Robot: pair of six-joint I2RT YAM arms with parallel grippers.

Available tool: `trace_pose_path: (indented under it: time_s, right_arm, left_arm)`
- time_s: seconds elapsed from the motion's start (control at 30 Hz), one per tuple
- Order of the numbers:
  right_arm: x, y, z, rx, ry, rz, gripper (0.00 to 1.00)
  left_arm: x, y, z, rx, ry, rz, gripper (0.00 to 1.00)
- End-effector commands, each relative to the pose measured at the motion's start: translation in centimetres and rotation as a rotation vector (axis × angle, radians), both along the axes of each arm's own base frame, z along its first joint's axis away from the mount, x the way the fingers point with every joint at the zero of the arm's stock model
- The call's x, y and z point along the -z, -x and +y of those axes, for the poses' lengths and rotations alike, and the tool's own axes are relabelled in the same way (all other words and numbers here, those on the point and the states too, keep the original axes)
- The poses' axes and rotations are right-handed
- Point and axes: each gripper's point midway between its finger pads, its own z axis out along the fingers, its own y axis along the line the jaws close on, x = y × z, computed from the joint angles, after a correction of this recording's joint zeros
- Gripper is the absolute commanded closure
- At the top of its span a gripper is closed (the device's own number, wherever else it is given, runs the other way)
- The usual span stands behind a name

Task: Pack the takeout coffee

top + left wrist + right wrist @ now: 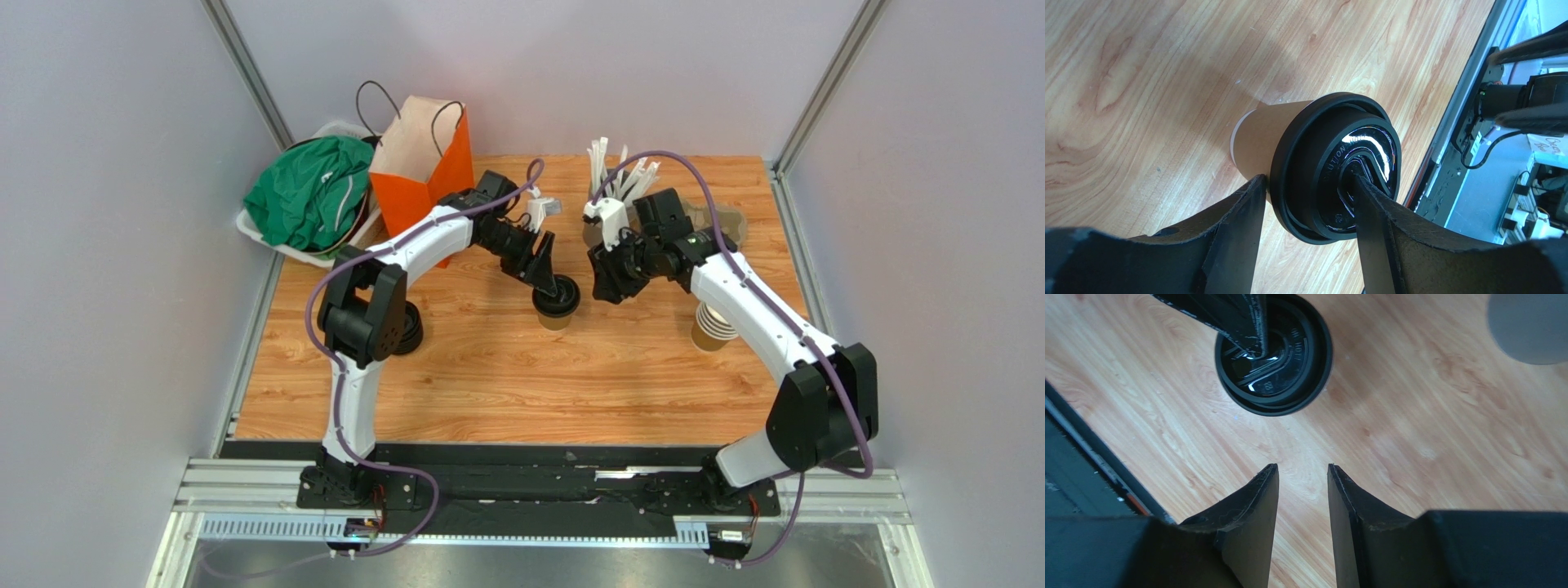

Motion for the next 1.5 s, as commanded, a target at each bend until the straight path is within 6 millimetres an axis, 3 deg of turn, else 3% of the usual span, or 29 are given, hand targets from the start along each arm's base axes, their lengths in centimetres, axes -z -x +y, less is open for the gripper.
trace_pose_path:
  time_s: [0.0,0.13,0.37,0.7,0.97,1.17,1.47]
  right_arm:
    - [-1.3,-0.4,2.4,-0.037,-0.142,0.059,0.61]
    - [-1.4,0.0,3.8,-0.073,-0.237,0.160,0.61]
    - [0.1,-0.8,3.4,-0.023,-0.335,0.289,0.66]
    - [2.2,-1.5,2.0,0.110,-0.327,0.233,0.66]
    - [3.2,-1.6,3.4,0.105,-0.396,0.318,0.66]
    - [4.8,-1.5,3.4,0.122,-0.392,0.365,0.66]
    - [5.0,-1.7,2.8,0.146,-0.446,0.402,0.68]
  left_arm:
    - [3.1,-0.3,0.9,0.009,-0.103,-0.018,0.41]
    - [3.5,0.1,1.5,0.035,-0.126,-0.031,0.43]
    - [3.6,1.0,2.0,0.079,-0.124,-0.037,0.43]
    - [4.6,2.1,2.0,0.135,-0.136,-0.047,0.43]
    - [4.7,2.7,1.7,0.148,-0.126,-0.047,0.43]
    - [4.7,3.0,1.4,0.148,-0.112,-0.040,0.43]
    - [4.9,3.2,1.3,0.148,-0.110,-0.037,0.43]
